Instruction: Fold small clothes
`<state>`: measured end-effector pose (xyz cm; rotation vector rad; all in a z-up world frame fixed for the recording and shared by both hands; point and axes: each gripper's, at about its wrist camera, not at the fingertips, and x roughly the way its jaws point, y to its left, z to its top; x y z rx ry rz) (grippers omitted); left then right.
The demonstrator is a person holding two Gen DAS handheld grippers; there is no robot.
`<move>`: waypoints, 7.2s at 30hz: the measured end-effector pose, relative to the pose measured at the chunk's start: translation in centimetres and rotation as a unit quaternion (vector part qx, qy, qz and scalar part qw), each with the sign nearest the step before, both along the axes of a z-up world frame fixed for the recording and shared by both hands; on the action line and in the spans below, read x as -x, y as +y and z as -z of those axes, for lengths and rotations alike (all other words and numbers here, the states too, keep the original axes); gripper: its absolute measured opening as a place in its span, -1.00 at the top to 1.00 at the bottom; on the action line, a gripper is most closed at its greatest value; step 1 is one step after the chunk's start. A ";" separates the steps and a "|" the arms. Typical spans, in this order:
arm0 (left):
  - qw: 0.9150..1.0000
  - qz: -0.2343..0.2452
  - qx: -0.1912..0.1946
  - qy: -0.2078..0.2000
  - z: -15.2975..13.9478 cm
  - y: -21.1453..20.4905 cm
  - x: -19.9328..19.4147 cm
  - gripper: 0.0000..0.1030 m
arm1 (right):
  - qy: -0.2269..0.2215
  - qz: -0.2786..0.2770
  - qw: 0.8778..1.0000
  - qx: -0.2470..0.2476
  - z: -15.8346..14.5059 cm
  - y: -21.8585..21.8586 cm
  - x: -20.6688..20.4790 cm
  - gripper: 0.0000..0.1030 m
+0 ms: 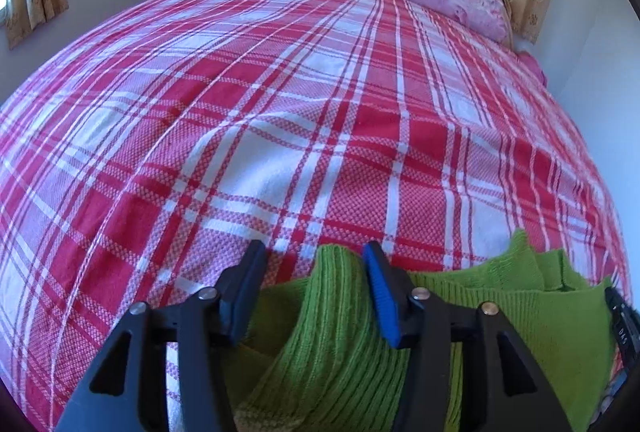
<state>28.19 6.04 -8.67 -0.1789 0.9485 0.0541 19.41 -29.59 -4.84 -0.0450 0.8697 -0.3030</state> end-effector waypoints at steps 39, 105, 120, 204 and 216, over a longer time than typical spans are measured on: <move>0.990 0.109 -0.081 -0.046 -1.1 -5.6 20.6 -0.87 | -0.037 -0.123 0.983 -0.131 -0.1 11.2 21.0 0.75; 0.964 -0.065 0.234 -0.108 1.1 5.5 22.9 0.27 | -0.072 -0.175 0.964 -0.186 -3.3 15.9 16.2 0.75; 0.953 -0.065 0.271 -0.119 1.5 6.1 23.2 0.27 | -0.008 -0.257 0.947 -0.190 -5.1 22.8 8.3 0.26; 0.941 0.280 0.039 -0.188 -8.0 -23.3 27.3 0.63 | -0.043 -0.200 0.946 -0.253 -7.8 -1.6 8.9 0.81; 0.936 0.324 0.035 -0.135 -5.3 -28.4 27.3 0.63 | -0.022 -0.151 0.950 -0.272 -3.3 -6.5 9.8 0.81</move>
